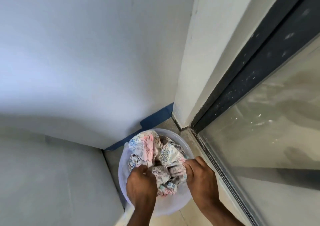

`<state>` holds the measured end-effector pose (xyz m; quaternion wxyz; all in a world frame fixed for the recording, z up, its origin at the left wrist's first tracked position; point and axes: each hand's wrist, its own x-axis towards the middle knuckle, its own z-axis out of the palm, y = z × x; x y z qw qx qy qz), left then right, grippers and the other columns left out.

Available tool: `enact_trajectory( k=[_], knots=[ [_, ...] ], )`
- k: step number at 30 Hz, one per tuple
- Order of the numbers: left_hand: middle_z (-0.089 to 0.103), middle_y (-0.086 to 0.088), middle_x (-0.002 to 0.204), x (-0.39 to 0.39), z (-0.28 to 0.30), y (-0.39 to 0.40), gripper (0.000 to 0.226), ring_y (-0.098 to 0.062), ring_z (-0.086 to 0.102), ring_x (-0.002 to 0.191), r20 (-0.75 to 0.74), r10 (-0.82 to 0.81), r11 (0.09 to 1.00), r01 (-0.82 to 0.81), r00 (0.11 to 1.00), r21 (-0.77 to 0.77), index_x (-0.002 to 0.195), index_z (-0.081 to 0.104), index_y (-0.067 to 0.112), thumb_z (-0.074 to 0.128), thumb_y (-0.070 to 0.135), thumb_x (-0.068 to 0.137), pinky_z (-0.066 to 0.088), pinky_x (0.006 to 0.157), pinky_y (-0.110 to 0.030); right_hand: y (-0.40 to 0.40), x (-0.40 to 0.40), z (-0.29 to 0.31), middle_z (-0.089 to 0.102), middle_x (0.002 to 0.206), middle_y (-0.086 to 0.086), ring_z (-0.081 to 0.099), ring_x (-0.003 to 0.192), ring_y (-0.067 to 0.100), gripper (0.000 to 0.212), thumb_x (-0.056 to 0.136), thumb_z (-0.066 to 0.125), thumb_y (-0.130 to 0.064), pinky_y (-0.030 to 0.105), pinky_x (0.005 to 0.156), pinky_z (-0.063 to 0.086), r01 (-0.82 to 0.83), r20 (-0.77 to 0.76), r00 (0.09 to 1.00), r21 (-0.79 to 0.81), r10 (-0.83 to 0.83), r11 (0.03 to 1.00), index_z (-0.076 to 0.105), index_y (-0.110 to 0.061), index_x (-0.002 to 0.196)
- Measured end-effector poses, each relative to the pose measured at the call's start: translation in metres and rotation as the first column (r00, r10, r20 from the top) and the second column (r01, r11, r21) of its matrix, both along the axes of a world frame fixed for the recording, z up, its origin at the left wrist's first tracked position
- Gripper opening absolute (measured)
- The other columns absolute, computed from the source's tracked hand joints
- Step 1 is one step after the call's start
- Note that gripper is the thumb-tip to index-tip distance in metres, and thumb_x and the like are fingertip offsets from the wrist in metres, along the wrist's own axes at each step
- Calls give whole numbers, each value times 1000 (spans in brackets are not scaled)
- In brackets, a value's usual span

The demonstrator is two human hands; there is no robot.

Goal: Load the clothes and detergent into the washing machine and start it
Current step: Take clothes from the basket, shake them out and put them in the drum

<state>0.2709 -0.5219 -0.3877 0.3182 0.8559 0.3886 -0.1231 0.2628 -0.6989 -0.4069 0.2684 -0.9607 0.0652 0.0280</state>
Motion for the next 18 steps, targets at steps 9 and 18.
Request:
enact_trajectory(
  k=[9, 18],
  knots=[
    [70, 1, 63, -8, 178, 9, 21, -27, 71, 71, 165, 56, 987, -31, 985, -155, 74, 75, 19, 74, 32, 90, 56, 65, -32, -7, 10, 167, 71, 81, -10, 63, 69, 7, 13, 87, 82, -13, 26, 61, 54, -142, 38, 990, 167, 137, 976, 73, -22, 86],
    [78, -3, 66, -25, 319, 6, 20, -13, 62, 59, 346, 183, 915, -31, 920, -402, 66, 81, 26, 83, 21, 85, 61, 65, -41, 33, -25, 230, 75, 120, -5, 70, 110, 23, 47, 83, 76, -46, 33, 86, 56, -210, -341, 904, 174, 259, 962, 67, -28, 125]
  ],
)
